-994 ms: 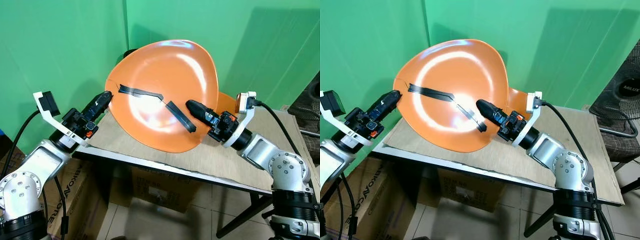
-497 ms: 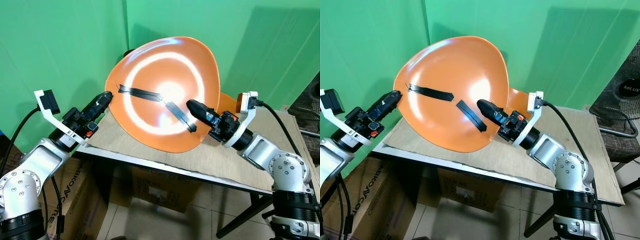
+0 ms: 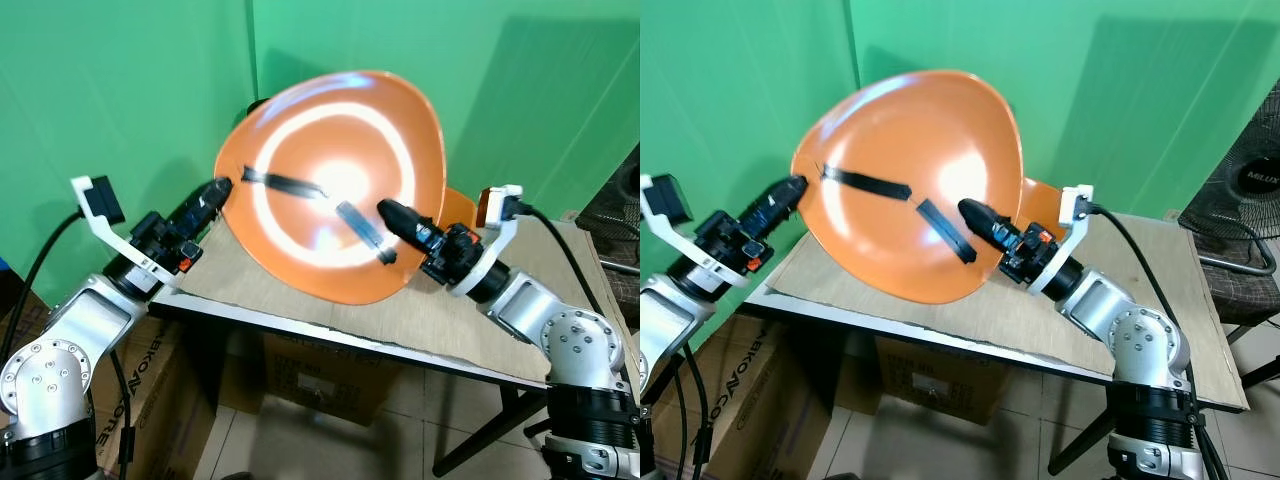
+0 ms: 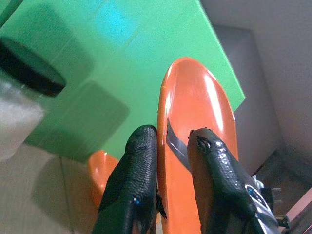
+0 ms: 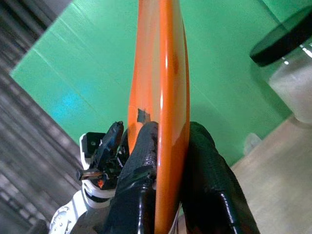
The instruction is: Setting the table
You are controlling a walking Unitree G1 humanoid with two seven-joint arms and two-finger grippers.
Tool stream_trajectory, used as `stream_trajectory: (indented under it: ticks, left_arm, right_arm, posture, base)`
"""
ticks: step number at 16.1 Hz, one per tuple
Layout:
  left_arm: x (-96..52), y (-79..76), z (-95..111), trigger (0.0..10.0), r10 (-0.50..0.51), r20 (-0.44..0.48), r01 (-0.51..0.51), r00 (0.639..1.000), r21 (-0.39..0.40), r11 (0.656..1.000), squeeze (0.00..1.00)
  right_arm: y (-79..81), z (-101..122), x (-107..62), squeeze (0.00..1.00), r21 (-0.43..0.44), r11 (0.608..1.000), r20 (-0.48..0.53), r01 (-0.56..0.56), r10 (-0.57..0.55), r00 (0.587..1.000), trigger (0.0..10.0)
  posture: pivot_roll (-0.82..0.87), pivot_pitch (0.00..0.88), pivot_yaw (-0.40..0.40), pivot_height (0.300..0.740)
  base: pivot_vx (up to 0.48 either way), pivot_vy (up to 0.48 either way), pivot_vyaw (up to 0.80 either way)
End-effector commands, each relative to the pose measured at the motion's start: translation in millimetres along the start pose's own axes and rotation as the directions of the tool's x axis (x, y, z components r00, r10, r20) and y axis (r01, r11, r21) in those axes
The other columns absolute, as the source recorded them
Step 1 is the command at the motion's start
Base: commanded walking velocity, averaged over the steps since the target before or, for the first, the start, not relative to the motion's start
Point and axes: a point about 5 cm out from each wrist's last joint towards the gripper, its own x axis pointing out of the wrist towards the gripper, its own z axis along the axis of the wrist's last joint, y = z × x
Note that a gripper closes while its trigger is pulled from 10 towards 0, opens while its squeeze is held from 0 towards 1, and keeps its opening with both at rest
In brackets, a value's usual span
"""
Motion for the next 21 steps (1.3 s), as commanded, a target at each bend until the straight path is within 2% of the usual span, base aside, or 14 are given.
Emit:
stream_trajectory:
  ticks: [1,2,5,8,10,12,13,14,15,16,17,19,20,21]
  left_arm:
    - [3.3,-15.2,6.4,10.0,-0.085,0.031,0.084,0.996,0.039,0.996,0.0]
    - [4.6,-19.6,6.0,10.0,-0.093,0.023,0.091,0.995,0.075,0.993,0.0]
    - [8.5,-25.9,3.8,10.0,-0.104,0.006,0.103,0.995,0.102,0.989,0.0]
    - [13.9,-21.1,0.4,10.0,-0.071,-0.01,0.072,0.997,0.111,0.991,0.0]
    - [17.0,-15.8,-1.4,10.0,0.02,-0.04,-0.01,0.999,0.223,0.975,0.0]
    - [22.2,-16.7,-11.1,10.0,0.133,-0.102,-0.075,0.986,0.442,0.894,0.0]
    - [28.3,-18.4,-12.9,10.0,0.226,-0.059,-0.151,0.972,0.582,0.799,0.0]
    - [31.0,-21.5,-12.5,10.0,0.263,-0.023,-0.188,0.965,0.641,0.744,0.0]
    - [32.2,-25.1,-13.6,10.0,0.281,-0.008,-0.199,0.96,0.687,0.699,0.0]
    - [33.5,-31.5,-18.3,10.0,0.292,-0.006,-0.192,0.957,0.739,0.646,0.0]
    - [34.8,-36.9,-21.8,10.0,0.299,0.008,-0.204,0.954,0.748,0.632,0.0]
    - [40.8,-42.3,-30.4,10.0,0.32,0.065,-0.242,0.945,0.797,0.554,0.0]
    - [42.5,-40.3,-32.9,10.0,0.342,0.091,-0.272,0.935,0.803,0.53,0.0]
    - [45.9,-37.9,-33.5,10.0,0.381,0.176,-0.36,0.908,0.793,0.492,0.0]
  right_arm:
    - [-3.3,13.6,-9.6,0.0,-0.045,0.997,0.057,0.069,-0.066,0.996,0.0]
    - [-6.6,20.5,-15.6,0.0,-0.063,0.992,0.085,0.105,-0.1,0.991,0.0]
    - [-8.2,38.2,-33.5,0.0,-0.089,0.983,0.158,0.158,-0.143,0.977,0.0]
    - [-5.1,40.1,-36.9,0.0,-0.104,0.98,0.176,0.171,-0.151,0.973,0.0]
    - [-3.2,38.7,-36.4,0.0,-0.115,0.976,0.182,0.187,-0.164,0.969,0.0]
    - [6.6,43.0,-34.1,0.0,-0.184,0.952,0.21,0.244,-0.205,0.956,0.0]
    - [15.8,45.7,-31.7,0.0,-0.263,0.914,0.233,0.308,-0.25,0.94,0.0]
    - [22.9,47.9,-31.3,0.0,-0.31,0.879,0.267,0.361,-0.284,0.921,6.0]
    - [29.3,50.3,-32.6,0.0,-0.321,0.858,0.315,0.4,-0.302,0.9,10.0]
    - [38.5,54.3,-35.7,0.0,-0.333,0.838,0.378,0.432,-0.301,0.876,10.0]
    - [45.6,58.0,-37.9,0.0,-0.348,0.807,0.44,0.476,-0.308,0.844,10.0]
    - [55.8,59.1,-34.2,0.0,-0.472,0.606,0.533,0.641,-0.383,0.754,10.0]
    - [59.6,55.7,-29.9,0.0,-0.505,0.568,0.54,0.65,-0.379,0.751,10.0]
    - [68.7,47.5,-19.5,0.0,-0.554,0.515,0.552,0.654,-0.361,0.752,10.0]
  posture:
    - [-0.05,0.0,-0.044,0.74]
    - [-0.05,0.0,-0.046,0.74]
    - [-0.04,0.0,-0.043,0.74]
    - [-0.05,0.0,-0.019,0.74]
    - [-0.05,0.0,-0.017,0.74]
    - [-0.05,0.0,-0.019,0.74]
    - [-0.05,0.0,-0.022,0.74]
    - [-0.05,0.0,-0.019,0.74]
    - [-0.06,0.0,-0.017,0.74]
    - [-0.06,0.0,-0.009,0.74]
    - [-0.07,0.0,-0.005,0.74]
    - [-0.06,0.003,0.0,0.74]
    - [-0.06,0.005,0.001,0.74]
    - [-0.06,0.011,0.001,0.74]
  base:
    - [0.0,0.0,0.0]
    - [0.0,0.0,0.0]
    - [0.0,0.0,0.0]
    - [0.0,0.0,0.0]
    - [0.0,0.0,0.0]
    - [0.0,0.0,0.0]
    - [0.0,0.0,0.0]
    - [0.0,0.0,0.0]
    - [0.0,0.0,0.0]
    - [0.0,0.0,0.0]
    - [0.0,0.0,0.0]
    - [0.0,0.0,-0.4]
    - [0.0,0.0,-0.8]
    - [0.0,0.0,-0.8]
